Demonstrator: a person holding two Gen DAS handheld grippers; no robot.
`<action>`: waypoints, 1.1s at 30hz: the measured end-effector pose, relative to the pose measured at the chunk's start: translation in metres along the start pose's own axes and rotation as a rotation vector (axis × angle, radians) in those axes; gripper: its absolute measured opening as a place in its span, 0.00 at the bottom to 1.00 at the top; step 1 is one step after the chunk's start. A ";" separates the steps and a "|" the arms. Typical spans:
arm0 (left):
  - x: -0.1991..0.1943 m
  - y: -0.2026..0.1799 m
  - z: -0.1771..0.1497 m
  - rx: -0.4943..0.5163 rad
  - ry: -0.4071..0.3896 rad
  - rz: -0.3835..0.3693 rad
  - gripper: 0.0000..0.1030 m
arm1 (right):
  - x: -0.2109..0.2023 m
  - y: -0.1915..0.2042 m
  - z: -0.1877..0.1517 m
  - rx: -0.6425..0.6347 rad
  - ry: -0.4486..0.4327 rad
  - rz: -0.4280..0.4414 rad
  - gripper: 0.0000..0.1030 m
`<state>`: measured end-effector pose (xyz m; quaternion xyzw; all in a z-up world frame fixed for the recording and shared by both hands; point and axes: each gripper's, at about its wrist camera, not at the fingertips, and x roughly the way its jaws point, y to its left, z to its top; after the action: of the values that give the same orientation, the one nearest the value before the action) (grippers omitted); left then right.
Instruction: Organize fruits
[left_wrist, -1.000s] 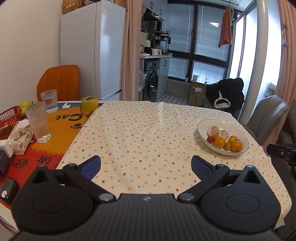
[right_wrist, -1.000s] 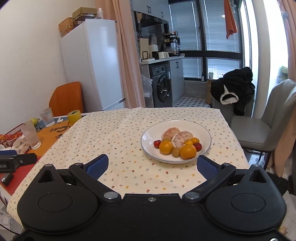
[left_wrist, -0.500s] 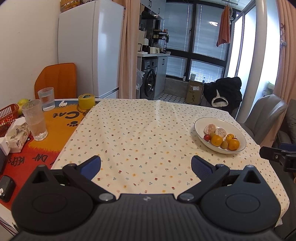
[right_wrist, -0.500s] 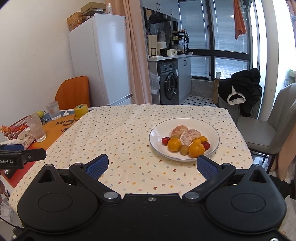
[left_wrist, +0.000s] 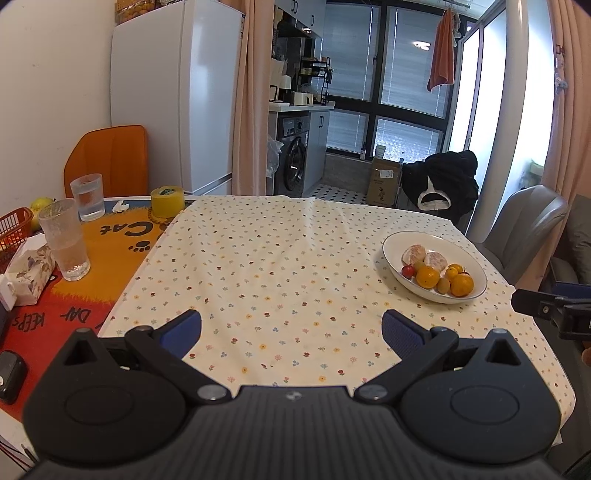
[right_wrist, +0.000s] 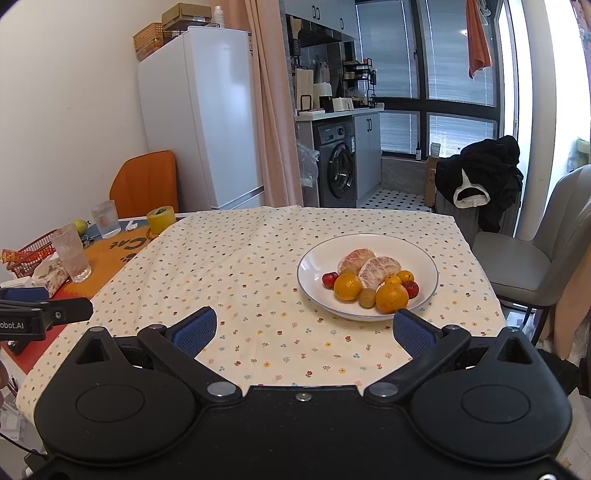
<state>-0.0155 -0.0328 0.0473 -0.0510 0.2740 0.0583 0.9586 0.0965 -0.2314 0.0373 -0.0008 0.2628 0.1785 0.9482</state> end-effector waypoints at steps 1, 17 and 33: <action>0.000 -0.001 0.000 0.001 0.000 -0.001 1.00 | 0.000 0.000 0.000 -0.001 0.000 0.001 1.00; 0.000 -0.002 -0.001 0.000 0.001 -0.007 1.00 | 0.001 0.000 0.000 -0.001 0.003 0.001 1.00; 0.000 -0.005 -0.001 0.005 0.005 -0.017 1.00 | 0.000 0.000 0.002 0.000 0.004 0.000 1.00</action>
<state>-0.0154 -0.0378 0.0462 -0.0512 0.2762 0.0495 0.9585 0.0977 -0.2311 0.0385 -0.0010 0.2646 0.1784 0.9477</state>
